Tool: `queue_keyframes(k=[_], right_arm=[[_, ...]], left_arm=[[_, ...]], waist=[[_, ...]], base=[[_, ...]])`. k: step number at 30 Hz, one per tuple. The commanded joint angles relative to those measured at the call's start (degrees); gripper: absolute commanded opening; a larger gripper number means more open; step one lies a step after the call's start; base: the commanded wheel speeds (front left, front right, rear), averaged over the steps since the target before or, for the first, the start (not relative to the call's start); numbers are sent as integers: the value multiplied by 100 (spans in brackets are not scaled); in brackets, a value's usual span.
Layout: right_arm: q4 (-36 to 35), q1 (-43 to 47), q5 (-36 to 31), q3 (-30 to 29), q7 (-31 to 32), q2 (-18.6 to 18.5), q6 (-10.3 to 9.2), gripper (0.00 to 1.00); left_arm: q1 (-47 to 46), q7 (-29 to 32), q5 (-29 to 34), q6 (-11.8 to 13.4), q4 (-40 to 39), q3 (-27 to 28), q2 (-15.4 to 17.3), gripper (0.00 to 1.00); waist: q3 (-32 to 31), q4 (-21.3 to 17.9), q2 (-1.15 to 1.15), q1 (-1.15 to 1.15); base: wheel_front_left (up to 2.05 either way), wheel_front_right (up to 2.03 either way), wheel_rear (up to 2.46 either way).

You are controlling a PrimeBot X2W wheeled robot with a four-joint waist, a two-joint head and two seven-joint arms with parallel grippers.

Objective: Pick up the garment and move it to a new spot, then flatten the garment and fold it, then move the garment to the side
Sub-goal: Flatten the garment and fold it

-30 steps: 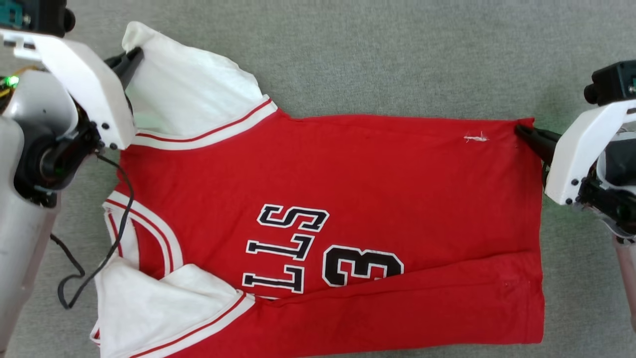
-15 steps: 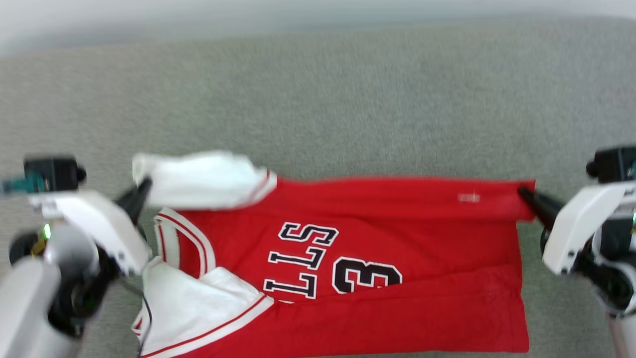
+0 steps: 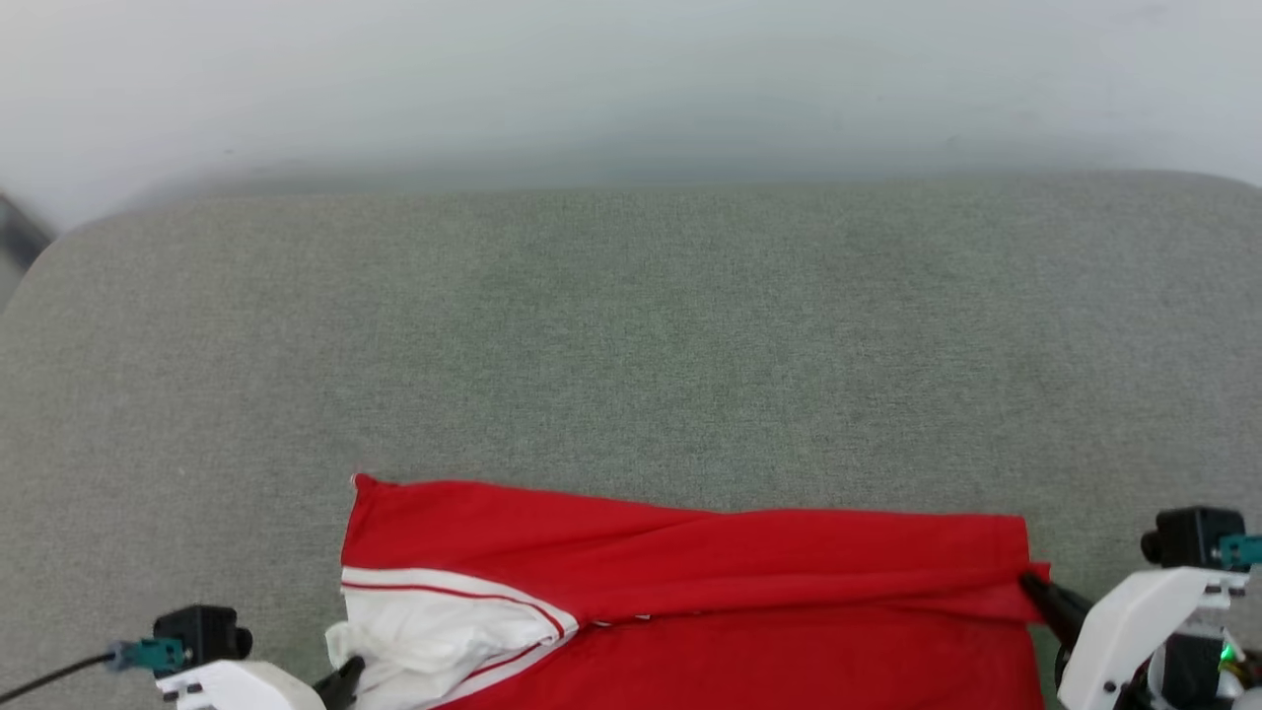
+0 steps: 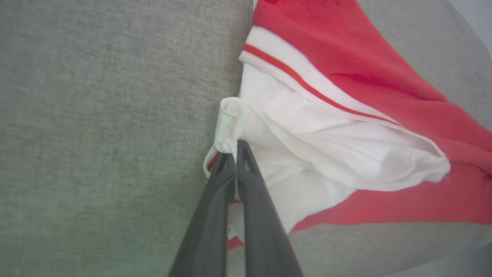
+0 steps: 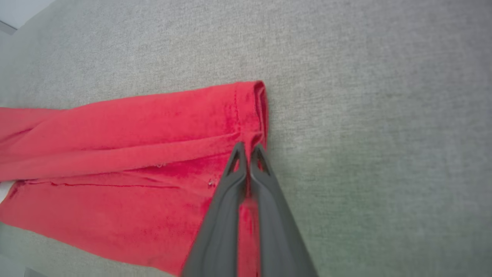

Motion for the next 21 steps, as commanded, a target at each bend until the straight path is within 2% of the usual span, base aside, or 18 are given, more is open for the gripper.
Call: queue_keyframes(k=[1,2,6,13,18,21], right_arm=[[73,139,2,18,-110,30,-2,100],[108,181,9,43,-184,36,-2,100],[117,357,56,149,-392,39,-2,100],[-489,542,13,98,-615,-124,-2,100],[-908,567,18,-241,-280,-244,-2,100],[-951,514,35,-490,181,-311,-2,100]], left_arm=[[83,-84,16,29,58,-29,-58,70],[113,-153,45,36,96,-39,-102,100],[114,-514,308,101,139,-104,-229,100],[-109,-1300,841,254,-160,-35,-283,100],[-295,-1903,1305,315,-459,-46,-322,100],[-430,-2256,1552,358,-571,-32,-357,100]], waist=[[-65,-30,0,2],[-81,-43,0,2],[-154,-87,0,2],[-230,-176,0,2],[-310,-238,0,2],[-341,-240,0,2]], base=[[0,0,0],[0,0,0],[0,0,0],[0,0,0],[0,0,0],[0,0,0]])
